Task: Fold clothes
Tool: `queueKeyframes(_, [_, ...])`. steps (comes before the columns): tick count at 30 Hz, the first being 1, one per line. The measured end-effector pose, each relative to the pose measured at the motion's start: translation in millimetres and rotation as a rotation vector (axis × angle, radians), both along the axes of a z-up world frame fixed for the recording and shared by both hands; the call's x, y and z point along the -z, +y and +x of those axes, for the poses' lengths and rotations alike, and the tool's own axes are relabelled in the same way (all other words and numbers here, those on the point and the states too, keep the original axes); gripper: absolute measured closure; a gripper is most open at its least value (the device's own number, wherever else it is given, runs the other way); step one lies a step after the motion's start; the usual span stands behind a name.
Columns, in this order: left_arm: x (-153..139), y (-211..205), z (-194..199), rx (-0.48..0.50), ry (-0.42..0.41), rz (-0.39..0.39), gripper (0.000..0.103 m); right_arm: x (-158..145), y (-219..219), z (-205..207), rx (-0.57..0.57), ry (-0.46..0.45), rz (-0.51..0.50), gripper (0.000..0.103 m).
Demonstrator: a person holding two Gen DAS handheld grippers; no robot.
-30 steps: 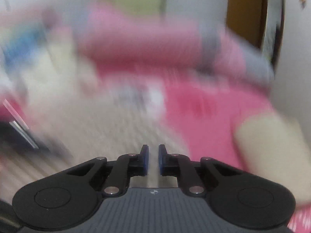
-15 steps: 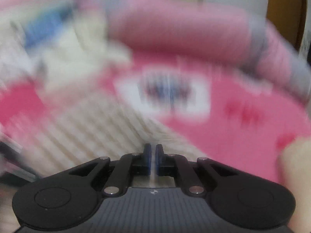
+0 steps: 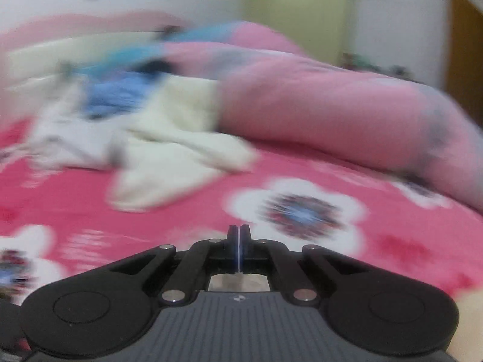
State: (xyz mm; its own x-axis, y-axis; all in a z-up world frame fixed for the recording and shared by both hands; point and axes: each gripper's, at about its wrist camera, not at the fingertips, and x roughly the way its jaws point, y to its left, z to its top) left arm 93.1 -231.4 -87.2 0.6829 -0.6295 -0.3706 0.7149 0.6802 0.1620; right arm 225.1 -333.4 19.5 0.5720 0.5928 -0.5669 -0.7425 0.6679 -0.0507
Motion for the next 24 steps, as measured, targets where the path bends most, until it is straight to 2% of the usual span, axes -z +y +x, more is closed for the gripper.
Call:
queueKeyframes(4, [2.8,6.0,12.8,-0.054,0.056,-0.036,0.047,65.0,28.5,33.7,0.020,0.113,-0.047,0.103])
queueKeyframes(5, [2.7,5.3,12.1,-0.058,0.047,-0.030,0.047,70.6,32.2,35.7,0.025,0.116,-0.056,0.103])
queueKeyframes(12, [-0.2,1.8,7.0,-0.055,0.008,-0.014,0.047,63.5,43.1,24.3,0.076,0.063,-0.093,0.103])
queueKeyframes(17, [-3.4,-2.3,-6.9,-0.054,-0.038,0.037,0.047,10.6,17.6,-11.2,0.141,-0.028,-0.044,0.103])
queueKeyframes(18, [-3.5,-3.3,-6.6,-0.057,-0.036,0.038,0.047,8.3,9.3,-14.5,0.151,-0.021,-0.048,0.103])
queueKeyframes(20, [-4.0,-3.8,-3.6,-0.053,-0.034,0.045,0.047,22.9,-1.2,-12.1,0.179,0.021,-0.107,0.103])
queueKeyframes(22, [-2.9,-4.2,2.7,-0.050,-0.022,0.049,0.047,60.5,-3.0,-2.4,0.236,0.038,-0.210,0.103])
queueKeyframes(24, [-4.7,1.6,4.3,-0.056,-0.010,0.044,0.047,74.8,-8.6,10.5,0.306,0.057,-0.182,0.103])
